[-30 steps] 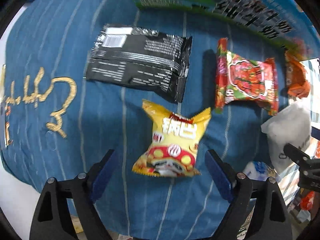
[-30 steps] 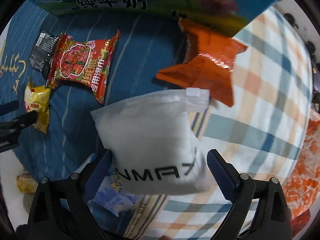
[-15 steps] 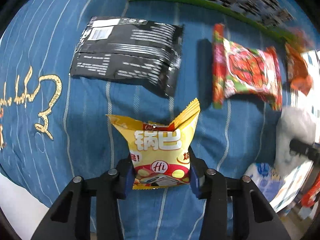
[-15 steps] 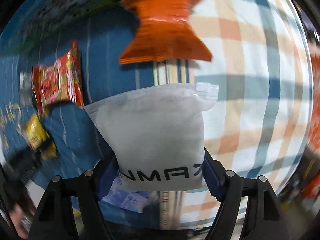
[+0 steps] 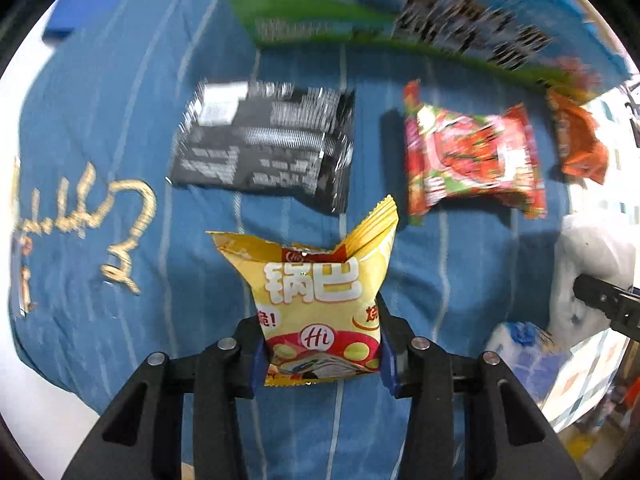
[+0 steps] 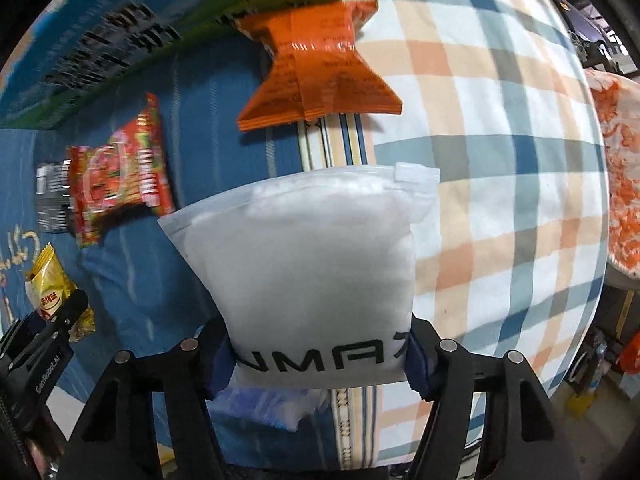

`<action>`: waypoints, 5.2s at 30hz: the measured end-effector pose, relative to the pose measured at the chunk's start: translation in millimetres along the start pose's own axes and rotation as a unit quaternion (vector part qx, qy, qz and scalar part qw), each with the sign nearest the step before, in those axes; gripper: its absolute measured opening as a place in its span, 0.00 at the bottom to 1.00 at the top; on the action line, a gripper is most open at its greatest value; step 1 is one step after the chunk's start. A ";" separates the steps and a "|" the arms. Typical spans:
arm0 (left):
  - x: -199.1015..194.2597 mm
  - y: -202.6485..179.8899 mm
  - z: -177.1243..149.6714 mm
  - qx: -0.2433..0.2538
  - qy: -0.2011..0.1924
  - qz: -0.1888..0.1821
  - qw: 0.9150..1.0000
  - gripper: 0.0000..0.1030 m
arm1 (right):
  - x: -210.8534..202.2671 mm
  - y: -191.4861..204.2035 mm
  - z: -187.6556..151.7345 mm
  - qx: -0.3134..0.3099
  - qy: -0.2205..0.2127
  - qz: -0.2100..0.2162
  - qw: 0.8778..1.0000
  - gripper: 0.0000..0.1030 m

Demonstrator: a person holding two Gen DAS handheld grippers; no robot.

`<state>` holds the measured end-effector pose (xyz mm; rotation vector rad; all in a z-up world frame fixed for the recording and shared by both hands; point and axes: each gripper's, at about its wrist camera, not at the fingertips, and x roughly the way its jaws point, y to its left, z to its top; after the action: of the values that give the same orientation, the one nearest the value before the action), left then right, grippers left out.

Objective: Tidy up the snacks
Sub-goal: 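Carry both bags into the cardboard box and open both tools, then grasp the blue-white milk bag with the right tool while the left tool grasps the red-floral bag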

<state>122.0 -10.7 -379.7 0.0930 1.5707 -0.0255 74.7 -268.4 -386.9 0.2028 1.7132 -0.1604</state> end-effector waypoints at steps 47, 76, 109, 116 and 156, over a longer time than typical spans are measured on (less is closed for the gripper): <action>-109.3 -41.0 304.5 0.064 -0.037 -0.134 0.988 0.39 | -167.1 88.7 269.7 -0.028 -0.117 0.097 0.988 0.67; -19.1 -60.4 371.7 0.066 0.068 -0.107 0.990 0.63 | -72.5 109.8 349.2 -0.035 -0.073 0.053 0.995 0.79; -146.9 -11.6 237.6 0.008 -0.143 -0.033 0.989 0.99 | -169.4 105.1 197.7 -0.059 -0.174 0.023 0.983 1.00; -189.5 -6.8 185.7 0.007 -0.192 -0.028 0.981 0.99 | -214.3 99.4 145.4 -0.059 -0.233 0.025 0.970 1.00; -28.0 -5.2 -50.7 0.045 0.005 0.063 0.997 1.00 | 56.4 125.0 -66.5 -0.357 0.051 -0.097 0.927 0.95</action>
<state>71.1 -13.3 -351.9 0.2624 1.5710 0.0033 30.6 -129.5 -431.4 -0.5092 1.7849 0.3388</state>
